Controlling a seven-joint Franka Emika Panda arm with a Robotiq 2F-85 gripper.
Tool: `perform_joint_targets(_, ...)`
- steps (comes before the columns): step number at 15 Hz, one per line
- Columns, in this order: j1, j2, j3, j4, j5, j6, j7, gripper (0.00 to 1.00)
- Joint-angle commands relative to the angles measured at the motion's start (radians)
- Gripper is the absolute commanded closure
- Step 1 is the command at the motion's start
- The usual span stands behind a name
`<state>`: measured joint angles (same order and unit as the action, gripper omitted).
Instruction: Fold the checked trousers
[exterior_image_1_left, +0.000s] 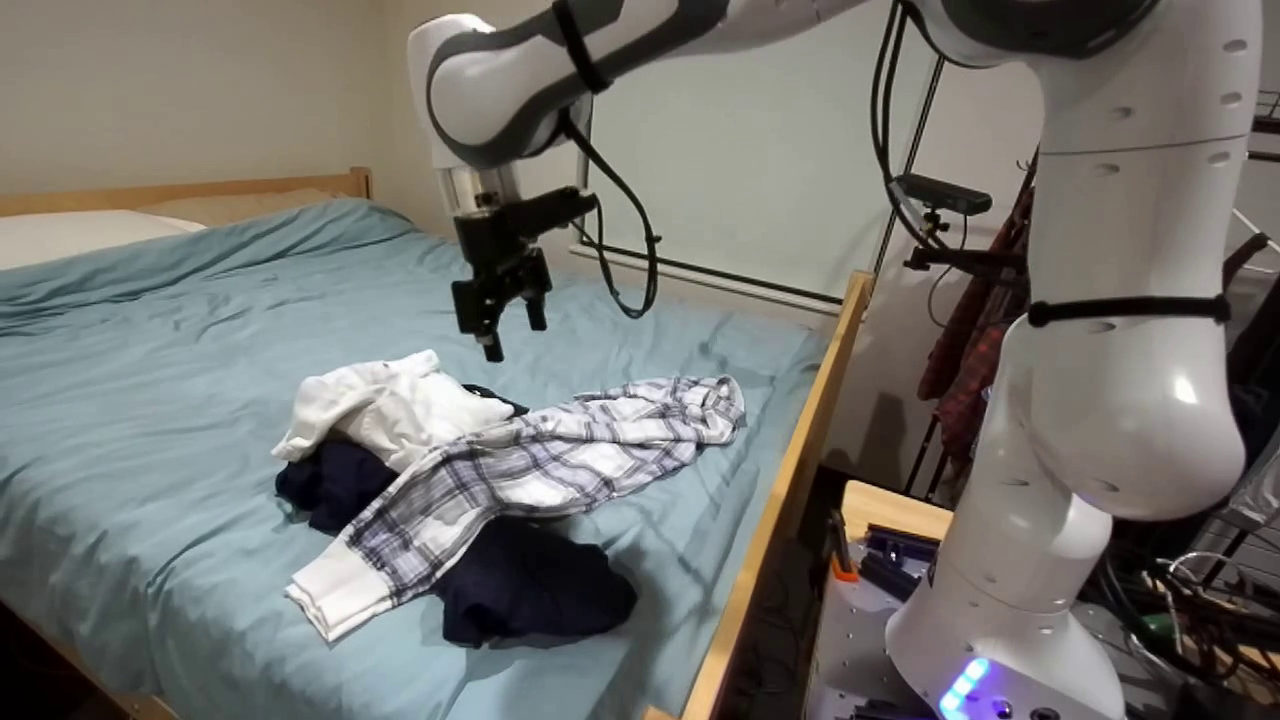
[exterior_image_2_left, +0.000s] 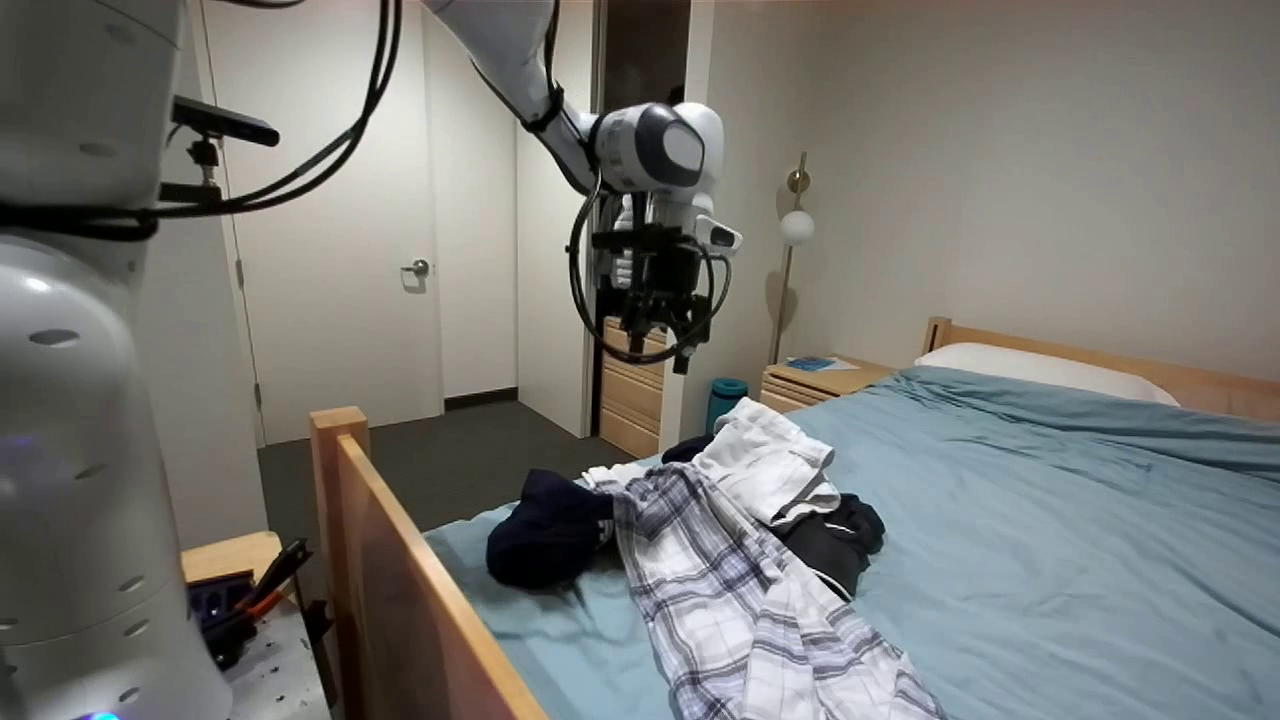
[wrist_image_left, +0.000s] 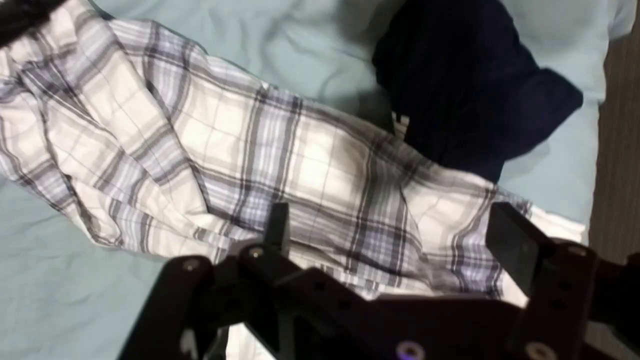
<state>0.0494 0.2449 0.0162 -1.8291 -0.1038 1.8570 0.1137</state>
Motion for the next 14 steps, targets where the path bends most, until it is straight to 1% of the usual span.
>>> perform_joint_targets(1,0.054,0.12,0.009,-0.037,-0.007,0.27,0.216,0.0)
perform_joint_targets(2,0.085,0.182,0.002,-0.013,-0.027,0.325,0.294,0.0)
perform_joint_targets(3,0.11,0.225,-0.006,0.001,-0.038,0.371,0.345,0.0)
perform_joint_targets(4,0.142,0.297,-0.024,0.058,-0.061,0.378,0.405,0.0)
perform_joint_targets(5,0.17,0.339,-0.04,0.087,-0.078,0.383,0.446,0.0)
perform_joint_targets(8,0.232,0.484,-0.082,0.264,-0.125,0.306,0.456,0.0)
perform_joint_targets(10,0.256,0.555,-0.101,0.382,-0.162,0.246,0.405,0.0)
perform_joint_targets(11,0.24,0.486,-0.085,0.252,-0.121,0.322,0.428,0.0)
perform_joint_targets(12,0.25,0.517,-0.091,0.305,-0.135,0.294,0.428,0.0)
perform_joint_targets(14,0.257,0.548,-0.097,0.359,-0.14,0.27,0.426,0.0)
